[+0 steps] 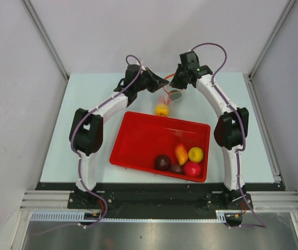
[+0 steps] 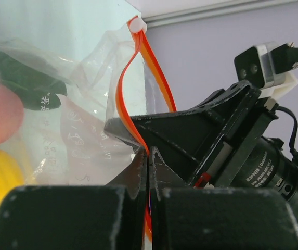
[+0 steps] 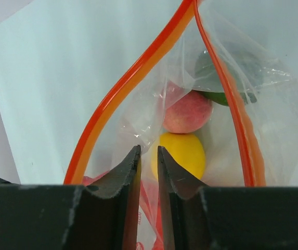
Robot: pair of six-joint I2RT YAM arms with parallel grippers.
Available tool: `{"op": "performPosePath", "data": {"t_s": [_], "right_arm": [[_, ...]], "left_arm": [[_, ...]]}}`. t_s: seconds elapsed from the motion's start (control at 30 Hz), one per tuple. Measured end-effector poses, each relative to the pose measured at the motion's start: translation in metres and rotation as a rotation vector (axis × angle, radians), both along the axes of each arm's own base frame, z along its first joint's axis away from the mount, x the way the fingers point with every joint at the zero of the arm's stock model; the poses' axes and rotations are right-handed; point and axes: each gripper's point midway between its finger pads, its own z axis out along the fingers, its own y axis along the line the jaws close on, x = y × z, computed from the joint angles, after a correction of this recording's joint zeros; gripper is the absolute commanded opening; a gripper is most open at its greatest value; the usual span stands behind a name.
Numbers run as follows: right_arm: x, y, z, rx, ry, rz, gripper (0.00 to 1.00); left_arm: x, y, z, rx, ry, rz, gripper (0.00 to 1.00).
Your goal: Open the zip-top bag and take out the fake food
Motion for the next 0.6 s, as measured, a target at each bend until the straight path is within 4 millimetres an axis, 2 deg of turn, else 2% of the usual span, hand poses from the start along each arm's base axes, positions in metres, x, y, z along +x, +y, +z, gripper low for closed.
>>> {"op": "performPosePath", "data": {"t_s": [0.17,0.33,0.43,0.5,0.6], "right_arm": [[-0.002,0.007,-0.015,0.022,0.041,0.02,0.22],[-0.005,0.012,-0.055,0.016,0.135,0.034,0.22],[-0.013,0.008,-0.078,-0.011,0.192,0.039,0.27],[-0.017,0.006,-0.085,-0.027,0.201,0.051,0.35],[-0.02,0.006,-0.093,-0.031,0.204,0.079,0.4]], "left_arm": [[0.006,0.004,-0.001,0.014,-0.013,0.032,0.0],[0.01,0.005,0.003,0.016,-0.036,0.053,0.0],[0.012,0.006,0.005,0.021,-0.047,0.06,0.0],[0.014,0.007,0.007,0.023,-0.053,0.067,0.0],[0.014,0.007,0.007,0.024,-0.055,0.07,0.0]]}}
